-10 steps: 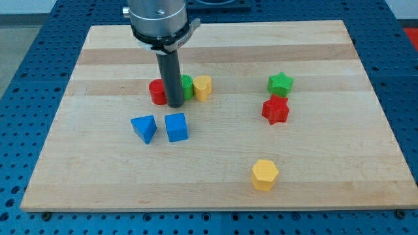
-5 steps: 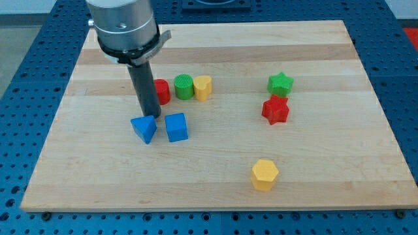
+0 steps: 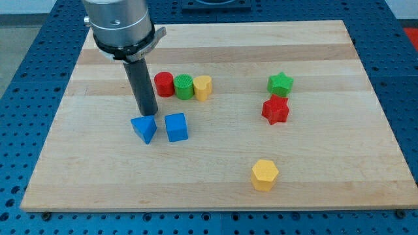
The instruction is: Adjust the red circle green circle and yellow heart in a line
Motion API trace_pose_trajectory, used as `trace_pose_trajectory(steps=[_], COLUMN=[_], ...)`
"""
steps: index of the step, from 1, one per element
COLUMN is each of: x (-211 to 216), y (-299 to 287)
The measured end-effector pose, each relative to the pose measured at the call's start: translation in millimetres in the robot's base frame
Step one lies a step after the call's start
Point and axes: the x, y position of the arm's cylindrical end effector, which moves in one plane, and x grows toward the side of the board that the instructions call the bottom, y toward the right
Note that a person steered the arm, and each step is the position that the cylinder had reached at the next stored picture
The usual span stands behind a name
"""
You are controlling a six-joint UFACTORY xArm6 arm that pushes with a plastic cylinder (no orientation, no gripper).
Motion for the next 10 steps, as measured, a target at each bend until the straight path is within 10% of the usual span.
trace_pose_trajectory(steps=[10], x=[-16.4], y=[98.6])
